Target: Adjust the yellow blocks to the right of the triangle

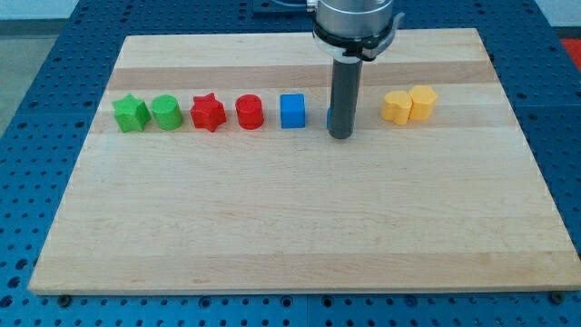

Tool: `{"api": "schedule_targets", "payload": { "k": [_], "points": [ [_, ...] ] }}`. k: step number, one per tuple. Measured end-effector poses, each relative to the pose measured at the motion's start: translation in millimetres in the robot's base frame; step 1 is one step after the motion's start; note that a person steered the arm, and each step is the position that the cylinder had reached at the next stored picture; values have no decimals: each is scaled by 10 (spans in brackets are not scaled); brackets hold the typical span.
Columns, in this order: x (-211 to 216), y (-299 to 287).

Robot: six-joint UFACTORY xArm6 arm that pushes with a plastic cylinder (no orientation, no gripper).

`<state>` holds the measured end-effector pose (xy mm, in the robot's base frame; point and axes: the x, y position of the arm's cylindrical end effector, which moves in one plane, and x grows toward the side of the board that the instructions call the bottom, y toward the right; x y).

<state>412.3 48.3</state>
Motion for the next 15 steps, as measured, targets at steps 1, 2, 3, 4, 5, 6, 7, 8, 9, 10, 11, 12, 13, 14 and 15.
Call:
{"api": "schedule_targets", "payload": {
  "k": [1,2,3,4,5,6,7,8,9,10,11,12,13,14,15],
  "points": [
    [0,-90],
    [0,-157],
    [-3,-175],
    [5,-175],
    [7,-175],
    [41,-175],
    [233,-175],
    [392,-135],
    [392,-115],
    [352,128],
    [337,333],
    [337,438],
    [337,513],
    [337,513],
    [337,612]
  ]
}}
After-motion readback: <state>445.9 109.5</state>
